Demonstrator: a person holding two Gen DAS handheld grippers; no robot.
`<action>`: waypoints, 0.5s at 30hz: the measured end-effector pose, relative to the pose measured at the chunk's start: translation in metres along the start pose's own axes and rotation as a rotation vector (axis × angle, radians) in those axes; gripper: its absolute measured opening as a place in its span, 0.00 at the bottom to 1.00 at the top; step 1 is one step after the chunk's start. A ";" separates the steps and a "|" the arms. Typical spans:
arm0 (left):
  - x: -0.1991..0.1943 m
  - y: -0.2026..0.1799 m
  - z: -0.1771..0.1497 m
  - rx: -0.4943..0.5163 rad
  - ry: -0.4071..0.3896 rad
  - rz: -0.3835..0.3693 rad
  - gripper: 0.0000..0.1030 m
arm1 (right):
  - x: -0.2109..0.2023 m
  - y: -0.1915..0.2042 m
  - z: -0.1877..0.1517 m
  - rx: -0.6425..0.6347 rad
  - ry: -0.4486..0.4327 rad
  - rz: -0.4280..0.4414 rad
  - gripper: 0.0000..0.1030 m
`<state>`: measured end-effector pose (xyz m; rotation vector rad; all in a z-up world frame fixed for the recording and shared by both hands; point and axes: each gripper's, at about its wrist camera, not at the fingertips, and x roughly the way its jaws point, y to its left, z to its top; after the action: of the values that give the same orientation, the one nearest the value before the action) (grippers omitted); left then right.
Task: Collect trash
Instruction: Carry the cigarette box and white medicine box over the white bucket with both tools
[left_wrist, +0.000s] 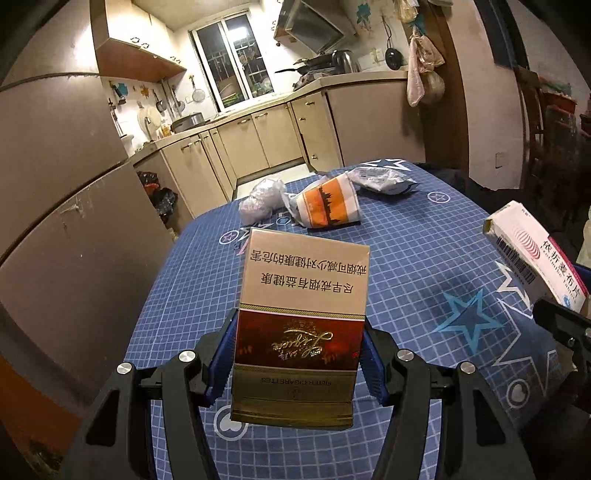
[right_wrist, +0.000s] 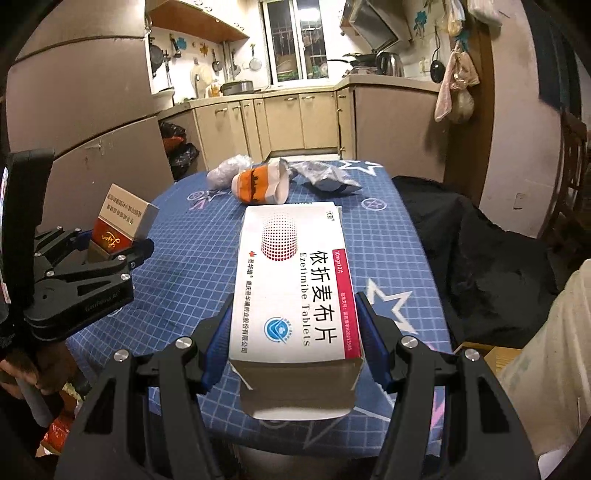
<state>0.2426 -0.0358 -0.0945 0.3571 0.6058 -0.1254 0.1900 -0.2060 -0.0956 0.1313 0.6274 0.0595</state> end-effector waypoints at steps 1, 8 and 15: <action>-0.001 -0.003 0.001 0.004 -0.002 -0.002 0.59 | -0.001 -0.001 0.000 0.001 -0.003 -0.004 0.57; -0.007 -0.020 0.010 0.034 -0.026 -0.017 0.59 | -0.012 -0.017 0.001 0.031 -0.032 -0.033 0.57; -0.013 -0.040 0.020 0.067 -0.050 -0.043 0.59 | -0.027 -0.036 0.004 0.065 -0.071 -0.071 0.57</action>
<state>0.2341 -0.0804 -0.0832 0.4044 0.5613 -0.1954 0.1712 -0.2443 -0.0818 0.1727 0.5626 -0.0343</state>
